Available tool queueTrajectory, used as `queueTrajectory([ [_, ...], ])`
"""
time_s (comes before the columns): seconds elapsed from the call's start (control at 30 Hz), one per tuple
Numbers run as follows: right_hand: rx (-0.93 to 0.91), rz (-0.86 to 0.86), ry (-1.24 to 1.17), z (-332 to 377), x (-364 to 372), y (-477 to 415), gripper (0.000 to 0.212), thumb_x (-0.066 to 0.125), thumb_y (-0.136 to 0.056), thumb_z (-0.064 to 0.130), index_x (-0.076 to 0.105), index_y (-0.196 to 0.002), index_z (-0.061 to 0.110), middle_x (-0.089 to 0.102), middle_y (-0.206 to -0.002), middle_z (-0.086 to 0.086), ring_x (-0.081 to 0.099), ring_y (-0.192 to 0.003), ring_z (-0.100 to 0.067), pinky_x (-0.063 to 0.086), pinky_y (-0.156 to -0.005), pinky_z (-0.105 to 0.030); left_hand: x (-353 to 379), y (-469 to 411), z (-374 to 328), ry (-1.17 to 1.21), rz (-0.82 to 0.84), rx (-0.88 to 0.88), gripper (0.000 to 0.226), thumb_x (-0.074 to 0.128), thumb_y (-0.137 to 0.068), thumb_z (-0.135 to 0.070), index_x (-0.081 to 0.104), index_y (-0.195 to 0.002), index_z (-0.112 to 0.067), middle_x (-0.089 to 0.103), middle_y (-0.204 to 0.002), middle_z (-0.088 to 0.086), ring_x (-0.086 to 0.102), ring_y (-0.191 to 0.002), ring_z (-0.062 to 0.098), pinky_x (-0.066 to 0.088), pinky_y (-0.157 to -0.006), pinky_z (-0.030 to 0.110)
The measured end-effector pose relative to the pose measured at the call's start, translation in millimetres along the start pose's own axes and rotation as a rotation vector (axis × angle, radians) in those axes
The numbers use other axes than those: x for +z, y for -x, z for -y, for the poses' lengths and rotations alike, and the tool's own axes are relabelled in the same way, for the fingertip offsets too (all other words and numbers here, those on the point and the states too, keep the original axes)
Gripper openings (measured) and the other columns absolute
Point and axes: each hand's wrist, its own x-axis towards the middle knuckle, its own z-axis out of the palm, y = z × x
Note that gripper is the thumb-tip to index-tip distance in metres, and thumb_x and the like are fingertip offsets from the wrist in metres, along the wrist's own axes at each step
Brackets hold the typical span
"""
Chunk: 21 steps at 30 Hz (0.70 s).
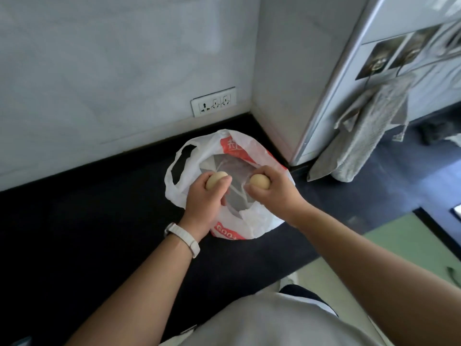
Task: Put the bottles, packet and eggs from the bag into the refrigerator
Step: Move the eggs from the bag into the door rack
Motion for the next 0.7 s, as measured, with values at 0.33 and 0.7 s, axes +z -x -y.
queueTrajectory([
  [0.33, -0.035, -0.028, -0.043, 7.7, -31.0, 23.5, 0.018, 0.077, -0.081, 0.026, 0.063, -0.093, 0.024, 0.065, -0.087, 0.003, 0.059, -0.066, -0.006, 0.049, -0.059, -0.019, 23.2, 23.6, -18.6, 0.003, -0.004, 0.015, 0.014, 0.064, -0.089, -0.025, 0.062, -0.093, -0.012, 0.057, -0.072, -0.001, 0.051, -0.058, 0.006, 0.046, -0.056, 0.022],
  [0.7, -0.077, 0.105, -0.141, 10.1, -75.2, 43.3, 0.015, 0.073, -0.083, 0.024, 0.062, -0.092, 0.024, 0.062, -0.08, 0.004, 0.056, -0.062, -0.007, 0.049, -0.057, -0.022, 68.2, 68.2, -45.8, -0.025, -0.127, -0.006, 0.021, 0.065, -0.082, -0.035, 0.064, -0.089, -0.015, 0.056, -0.065, -0.007, 0.052, -0.058, 0.01, 0.047, -0.061, 0.03],
])
